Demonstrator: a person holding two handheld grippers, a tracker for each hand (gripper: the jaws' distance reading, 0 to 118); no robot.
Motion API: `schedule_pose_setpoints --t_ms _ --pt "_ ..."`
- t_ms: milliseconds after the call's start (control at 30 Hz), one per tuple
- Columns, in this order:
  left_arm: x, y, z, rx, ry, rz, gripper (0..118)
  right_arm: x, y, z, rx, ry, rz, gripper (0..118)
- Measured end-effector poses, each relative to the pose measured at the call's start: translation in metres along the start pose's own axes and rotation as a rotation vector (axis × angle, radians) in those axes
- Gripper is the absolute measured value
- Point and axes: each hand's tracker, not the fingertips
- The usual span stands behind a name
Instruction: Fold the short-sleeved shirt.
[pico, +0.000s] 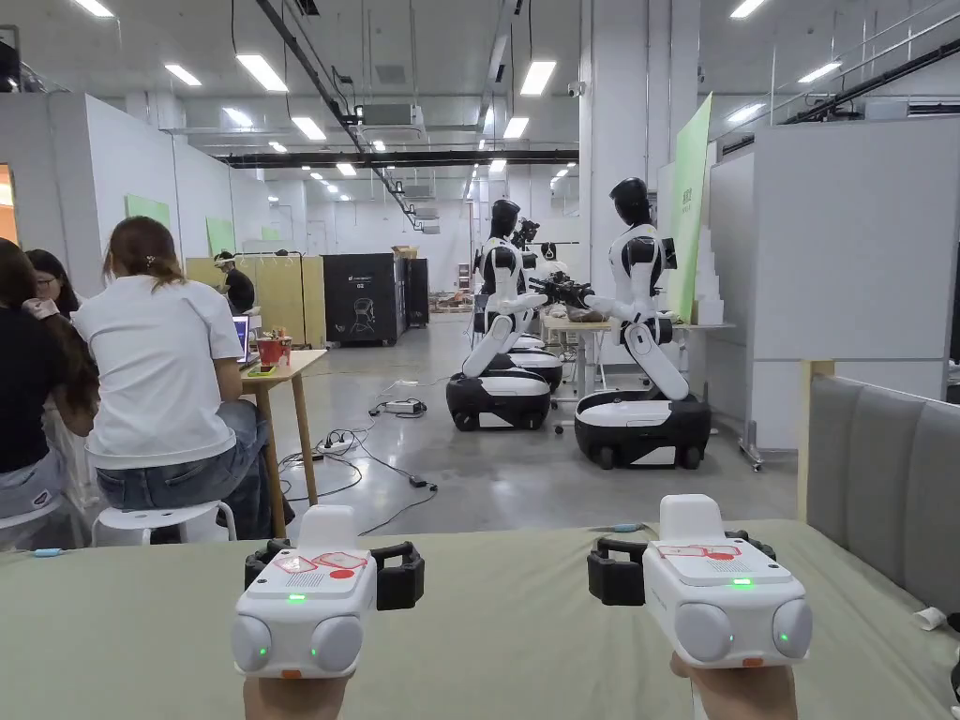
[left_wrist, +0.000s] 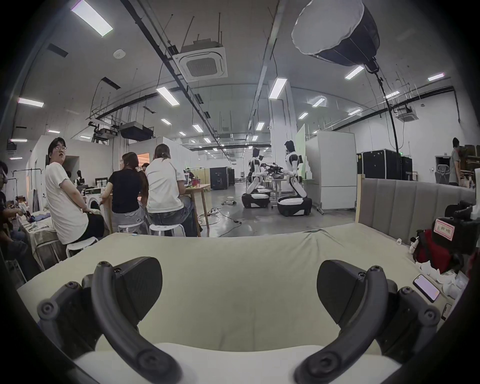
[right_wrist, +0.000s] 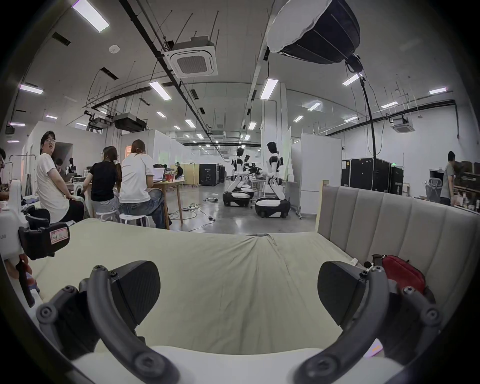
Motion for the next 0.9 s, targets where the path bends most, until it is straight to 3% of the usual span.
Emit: schedule_pose_setpoints --t_ms 200,300,400,667,767,900 --pt "-0.006 -0.003 -0.008 -0.015 -0.01 0.002 118 -0.001 0.0 0.004 0.008 0.022 -0.035 118" --pt "-0.005 -0.004 -0.008 -0.015 -0.007 -0.005 118 -0.001 0.001 0.002 0.02 0.133 -0.031 118" --pt "-0.004 -0.004 -0.007 -0.02 -0.016 -0.008 118 -0.005 0.002 -0.002 0.005 0.094 -0.004 118" --pt "-0.005 -0.005 -0.005 -0.037 -0.027 -0.014 118 0.004 0.004 -0.004 -0.039 0.058 -0.155 118" --pt "-0.007 -0.006 -0.006 -0.038 -0.011 -0.03 118 0.0 0.005 -0.003 -0.072 0.024 -0.126 118" --pt "-0.009 -0.012 -0.011 -0.05 -0.01 -0.025 118 -0.006 -0.004 -0.007 -0.067 -0.015 -0.015 118"
